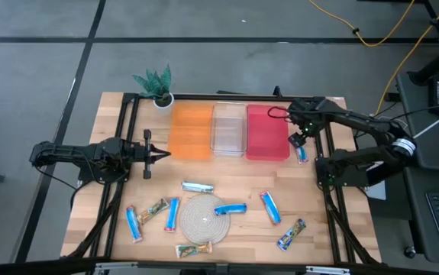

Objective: Pick and place Granola Bars by type
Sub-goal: Put the red granola bar into the pink bin

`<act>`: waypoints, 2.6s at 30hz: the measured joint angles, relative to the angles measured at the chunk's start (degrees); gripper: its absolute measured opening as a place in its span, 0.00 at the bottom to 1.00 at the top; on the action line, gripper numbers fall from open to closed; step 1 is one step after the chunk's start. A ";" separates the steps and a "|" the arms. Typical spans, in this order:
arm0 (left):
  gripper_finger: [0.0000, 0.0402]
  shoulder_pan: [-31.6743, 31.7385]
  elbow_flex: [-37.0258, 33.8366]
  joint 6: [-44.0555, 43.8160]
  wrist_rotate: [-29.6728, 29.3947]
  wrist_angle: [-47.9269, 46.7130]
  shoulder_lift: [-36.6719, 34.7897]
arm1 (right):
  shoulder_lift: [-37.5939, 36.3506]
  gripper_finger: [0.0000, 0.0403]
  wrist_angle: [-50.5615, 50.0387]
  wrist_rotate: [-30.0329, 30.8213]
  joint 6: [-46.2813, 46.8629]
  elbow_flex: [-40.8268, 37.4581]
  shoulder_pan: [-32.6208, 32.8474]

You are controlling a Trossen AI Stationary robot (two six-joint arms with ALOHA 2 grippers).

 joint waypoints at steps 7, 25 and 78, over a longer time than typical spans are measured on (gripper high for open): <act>0.01 0.00 0.00 -0.02 -0.01 0.00 0.00 | 4.32 0.71 5.02 -1.74 0.35 0.00 0.02; 0.01 0.00 0.00 -0.02 -0.02 0.00 0.00 | 9.11 0.71 7.12 -1.58 1.56 -1.46 -1.12; 0.01 0.00 0.00 -0.02 -0.02 0.00 0.00 | 6.93 0.17 -4.06 -1.16 -2.80 7.95 -3.32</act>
